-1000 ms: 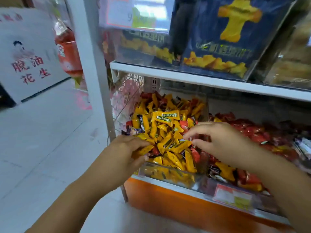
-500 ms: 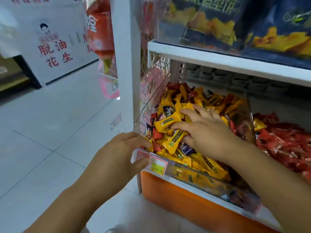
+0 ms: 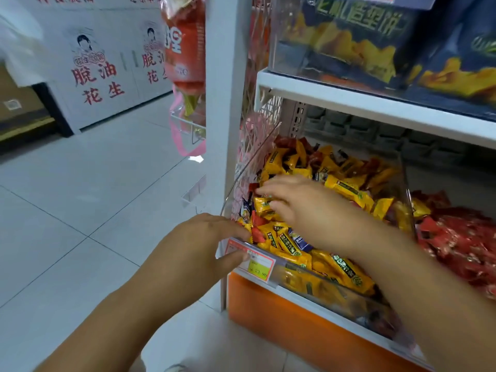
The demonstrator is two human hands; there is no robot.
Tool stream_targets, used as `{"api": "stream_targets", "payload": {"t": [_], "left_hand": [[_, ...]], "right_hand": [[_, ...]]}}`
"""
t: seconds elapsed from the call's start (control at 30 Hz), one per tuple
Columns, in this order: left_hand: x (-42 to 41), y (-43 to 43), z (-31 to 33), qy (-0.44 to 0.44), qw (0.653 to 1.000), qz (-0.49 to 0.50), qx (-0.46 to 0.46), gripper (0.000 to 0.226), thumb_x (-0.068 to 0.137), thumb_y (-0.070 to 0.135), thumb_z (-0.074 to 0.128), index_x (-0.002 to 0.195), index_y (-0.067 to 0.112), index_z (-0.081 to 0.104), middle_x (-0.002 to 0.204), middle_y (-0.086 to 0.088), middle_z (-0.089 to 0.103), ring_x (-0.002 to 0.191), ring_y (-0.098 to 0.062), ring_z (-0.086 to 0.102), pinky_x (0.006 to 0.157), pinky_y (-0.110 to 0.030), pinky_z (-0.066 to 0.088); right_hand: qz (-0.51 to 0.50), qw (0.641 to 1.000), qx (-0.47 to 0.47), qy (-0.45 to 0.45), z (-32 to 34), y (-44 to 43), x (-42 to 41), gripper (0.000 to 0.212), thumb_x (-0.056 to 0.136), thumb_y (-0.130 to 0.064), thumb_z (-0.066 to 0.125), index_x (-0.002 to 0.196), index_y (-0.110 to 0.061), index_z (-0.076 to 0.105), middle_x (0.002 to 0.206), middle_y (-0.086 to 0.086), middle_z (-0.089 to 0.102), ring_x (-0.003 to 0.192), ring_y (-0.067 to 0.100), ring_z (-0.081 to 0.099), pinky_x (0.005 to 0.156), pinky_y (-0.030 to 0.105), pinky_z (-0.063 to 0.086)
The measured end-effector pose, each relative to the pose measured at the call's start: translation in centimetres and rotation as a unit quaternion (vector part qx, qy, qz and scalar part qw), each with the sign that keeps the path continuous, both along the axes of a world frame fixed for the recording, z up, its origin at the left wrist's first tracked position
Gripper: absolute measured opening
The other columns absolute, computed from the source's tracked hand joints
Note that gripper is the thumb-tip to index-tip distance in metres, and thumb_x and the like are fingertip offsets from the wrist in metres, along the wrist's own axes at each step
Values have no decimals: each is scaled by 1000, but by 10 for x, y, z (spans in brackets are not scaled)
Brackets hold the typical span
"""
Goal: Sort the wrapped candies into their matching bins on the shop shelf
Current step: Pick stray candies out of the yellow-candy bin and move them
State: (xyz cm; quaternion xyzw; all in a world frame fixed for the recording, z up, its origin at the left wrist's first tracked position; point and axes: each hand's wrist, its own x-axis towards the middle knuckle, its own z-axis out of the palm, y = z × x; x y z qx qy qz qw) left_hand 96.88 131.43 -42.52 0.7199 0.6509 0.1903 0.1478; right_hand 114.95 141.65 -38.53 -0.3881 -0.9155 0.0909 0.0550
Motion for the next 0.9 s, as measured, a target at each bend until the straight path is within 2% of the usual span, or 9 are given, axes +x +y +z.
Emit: {"api": "stream_targets", "payload": {"t": [0.13, 0.27, 0.33, 0.4, 0.47, 0.53, 0.6, 0.8, 0.9], "left_hand": [[-2, -1, -1, -7, 1000, 3, -8, 31, 87, 53, 58, 118, 50, 58, 119, 27, 56, 105, 6, 45, 88, -14, 41], [-4, -3, -2, -15, 1000, -1, -13, 32, 87, 54, 58, 119, 52, 56, 122, 29, 54, 112, 5, 45, 93, -17, 41], [-5, -2, -1, -22, 1000, -2, -17, 33, 86, 55, 58, 119, 52, 56, 122, 28, 53, 112, 6, 45, 95, -19, 41], [-3, -1, 0, -24, 1000, -3, -18, 33, 86, 55, 58, 119, 51, 56, 123, 27, 54, 112, 6, 44, 95, -19, 41], [-1, -1, 2, -20, 1000, -3, -20, 36, 87, 55, 57, 123, 49, 56, 127, 26, 52, 110, 6, 42, 95, -17, 39], [-1, 0, 3, -20, 1000, -2, -22, 37, 87, 55, 57, 124, 48, 56, 129, 25, 52, 107, 7, 40, 94, -16, 37], [-2, -1, 4, -25, 999, -1, -25, 36, 87, 54, 57, 123, 48, 56, 129, 26, 52, 106, 7, 41, 94, -16, 38], [-1, -1, 5, -28, 999, 5, -28, 36, 89, 53, 56, 125, 48, 55, 132, 25, 49, 102, 7, 38, 88, -12, 34], [-1, 0, 3, -24, 999, 2, -23, 37, 89, 54, 54, 125, 48, 54, 132, 26, 50, 102, 9, 38, 79, -5, 29]], "right_hand": [[-5, 998, 3, -60, -33, 9, 4, 37, 103, -26, 40, 138, -33, 46, 143, -9, 39, 131, 15, 32, 105, 30, 27], [-87, 989, 1, -123, -12, 15, 31, 17, 98, -29, 46, 102, -29, 63, 104, -9, 56, 109, 10, 44, 92, 33, 42], [-112, 991, 0, -74, -4, 13, 30, 15, 98, -27, 49, 99, -25, 64, 94, -6, 62, 100, 11, 50, 85, 34, 48], [-129, 990, 15, 50, -4, 13, 18, 16, 97, -24, 53, 108, -24, 66, 101, -5, 65, 97, 13, 57, 83, 30, 49], [-122, 988, -14, 90, -9, 19, 1, 33, 96, -24, 57, 129, -23, 58, 123, -1, 60, 110, 15, 55, 91, 27, 42], [-120, 992, -34, 23, -21, 31, -10, 55, 94, -30, 60, 145, -19, 40, 146, 4, 42, 132, 21, 41, 104, 30, 34], [-125, 991, -32, -45, -30, 44, -16, 73, 90, -38, 64, 150, -17, 28, 152, 6, 31, 139, 27, 28, 111, 36, 28], [-126, 982, -89, -107, -27, 62, -15, 88, 76, -57, 70, 148, -27, 30, 145, 6, 40, 137, 25, 30, 105, 36, 36], [-128, 984, -55, -116, -32, 57, -17, 84, 75, -66, 64, 146, -32, 33, 145, 4, 39, 136, 26, 32, 105, 40, 38]]}}
